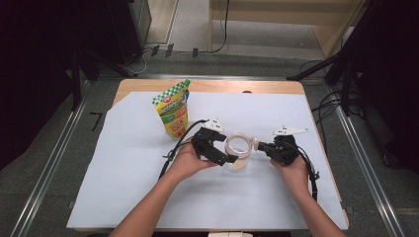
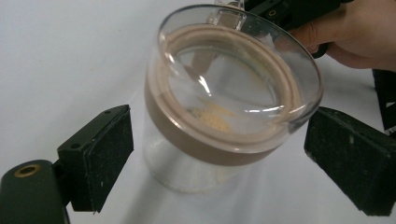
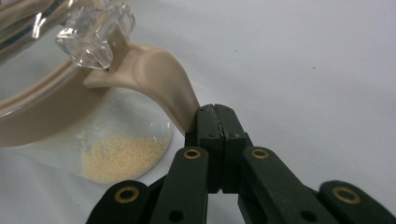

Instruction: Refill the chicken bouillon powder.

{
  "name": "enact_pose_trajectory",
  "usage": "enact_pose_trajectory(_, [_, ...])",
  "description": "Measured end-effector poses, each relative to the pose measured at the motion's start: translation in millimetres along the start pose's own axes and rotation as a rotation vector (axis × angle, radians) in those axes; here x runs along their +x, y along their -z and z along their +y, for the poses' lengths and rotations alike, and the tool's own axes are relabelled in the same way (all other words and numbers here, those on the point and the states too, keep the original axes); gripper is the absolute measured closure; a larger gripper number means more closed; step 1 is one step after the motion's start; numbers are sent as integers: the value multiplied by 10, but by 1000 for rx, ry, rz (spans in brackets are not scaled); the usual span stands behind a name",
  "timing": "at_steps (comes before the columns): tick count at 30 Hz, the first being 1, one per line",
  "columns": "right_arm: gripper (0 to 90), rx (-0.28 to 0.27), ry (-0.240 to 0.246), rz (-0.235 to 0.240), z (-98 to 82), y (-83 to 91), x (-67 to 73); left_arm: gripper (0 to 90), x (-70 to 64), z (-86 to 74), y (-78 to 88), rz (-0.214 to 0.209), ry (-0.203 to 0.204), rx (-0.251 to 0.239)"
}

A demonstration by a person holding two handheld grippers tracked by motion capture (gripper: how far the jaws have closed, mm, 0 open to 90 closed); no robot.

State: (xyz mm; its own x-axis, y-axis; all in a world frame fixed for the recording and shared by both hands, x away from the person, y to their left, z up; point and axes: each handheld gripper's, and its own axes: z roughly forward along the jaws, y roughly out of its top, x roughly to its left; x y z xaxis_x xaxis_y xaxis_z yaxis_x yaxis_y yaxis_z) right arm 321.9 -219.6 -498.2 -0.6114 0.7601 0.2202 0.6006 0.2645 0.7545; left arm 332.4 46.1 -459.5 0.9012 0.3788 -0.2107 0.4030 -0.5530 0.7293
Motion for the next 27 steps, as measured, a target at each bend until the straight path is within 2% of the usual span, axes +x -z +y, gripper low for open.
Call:
enact_pose_trajectory(2, [900, 2, 3, -8, -1, -1, 11, 103, -32, 29, -93, 14, -21, 10])
enact_pose_trajectory(3, [900, 3, 3, -8, -1, -1, 11, 99, -32, 29, -93, 14, -21, 10])
enact_pose_trajectory(6, [900, 1, -1, -9, -2, -3, 11, 97, -67, 75, -120, 44, -55, 5])
enact_pose_trajectory(8, [900, 2, 0, -11, -2, -4, 12, 98, -65, 86, -119, 46, -62, 13])
enact_pose_trajectory(12, [900, 0, -5, -13, -2, -7, 10, 99, -80, 95, -124, 52, -53, 10])
enact_pose_trajectory(18, [900, -2, -5, -15, -4, -5, 18, 99, -107, 116, -111, 71, -70, 21])
enact_pose_trajectory(22, [900, -2, -5, -16, -4, -4, 17, 101, -118, 151, -53, 71, -64, -22])
enact_pose_trajectory(25, [900, 0, -6, -16, -3, -4, 17, 105, -140, 190, -42, 81, -85, 0])
enact_pose_trajectory(27, [900, -1, -6, -15, -3, -3, 19, 106, -153, 208, -19, 84, -86, -8])
